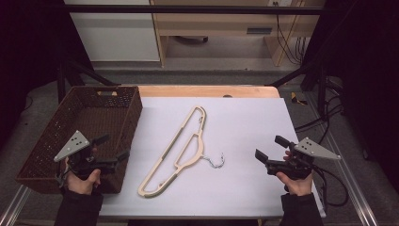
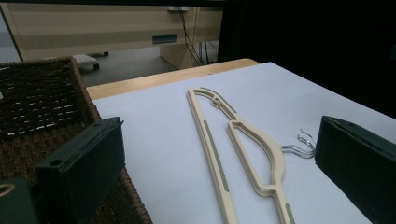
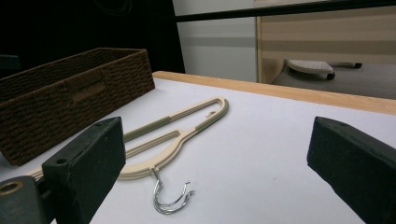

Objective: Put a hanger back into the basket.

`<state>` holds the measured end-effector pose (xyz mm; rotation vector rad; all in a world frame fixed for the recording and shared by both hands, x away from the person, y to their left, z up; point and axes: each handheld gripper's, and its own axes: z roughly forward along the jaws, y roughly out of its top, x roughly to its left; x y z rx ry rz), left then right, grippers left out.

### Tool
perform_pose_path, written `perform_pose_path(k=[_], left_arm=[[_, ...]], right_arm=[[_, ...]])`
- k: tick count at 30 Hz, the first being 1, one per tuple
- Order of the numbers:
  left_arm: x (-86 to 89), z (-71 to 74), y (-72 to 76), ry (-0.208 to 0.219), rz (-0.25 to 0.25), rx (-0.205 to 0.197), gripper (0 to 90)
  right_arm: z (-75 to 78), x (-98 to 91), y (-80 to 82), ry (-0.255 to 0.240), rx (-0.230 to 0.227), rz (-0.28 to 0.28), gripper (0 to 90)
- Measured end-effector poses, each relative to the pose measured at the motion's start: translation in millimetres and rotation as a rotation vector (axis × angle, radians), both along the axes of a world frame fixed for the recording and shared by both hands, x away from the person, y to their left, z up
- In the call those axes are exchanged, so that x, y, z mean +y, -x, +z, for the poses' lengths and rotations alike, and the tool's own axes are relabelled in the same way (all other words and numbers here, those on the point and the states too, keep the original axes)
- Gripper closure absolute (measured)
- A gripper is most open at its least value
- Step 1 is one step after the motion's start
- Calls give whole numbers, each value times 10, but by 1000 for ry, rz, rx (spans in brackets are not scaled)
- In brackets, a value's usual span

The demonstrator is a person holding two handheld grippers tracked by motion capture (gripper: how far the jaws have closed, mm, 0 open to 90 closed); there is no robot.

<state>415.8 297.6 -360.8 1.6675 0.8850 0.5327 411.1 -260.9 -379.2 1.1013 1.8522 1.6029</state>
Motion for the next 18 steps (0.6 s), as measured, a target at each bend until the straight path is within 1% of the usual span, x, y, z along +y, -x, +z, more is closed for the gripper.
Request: perform_pose_path(k=[5,6,7,8,9,10,11,12,13,15,17,18], left_arm=[[6,3,6,-1,2,-6,15],[10,2,6,-3,3,-4,15],[17,1,7,-7,6,-5,15],[24,1,7,-9,4,-6,16],[30,4,7,-10,6,-5,15],[39,8,9,-11,9,-6,15],[51,14,14,-10,8,-8,15],[71,26,24,-5,10,-12,16],[71,26,24,-5,10,-12,16],[83,31,28,-4,6,-14,17],[84,30,23,-12,8,-12,18],[83,28,20,-14,8,-10,19]], right_arm=[[-10,24,-20,8,8,2,65],[-10,48,-37,23,11,10,67],[-10,48,-37,23,11,10,67],[-12,60,-47,39,9,11,70],[-10,80,-55,42,13,17,71],[-3,126,-76,44,14,27,77],[-3,126,-76,44,14,27,77],[9,175,-96,61,13,41,84],[9,175,-96,61,13,41,84],[19,247,-129,71,15,54,98],[27,303,-154,95,18,62,103],[30,370,-190,99,17,71,113]])
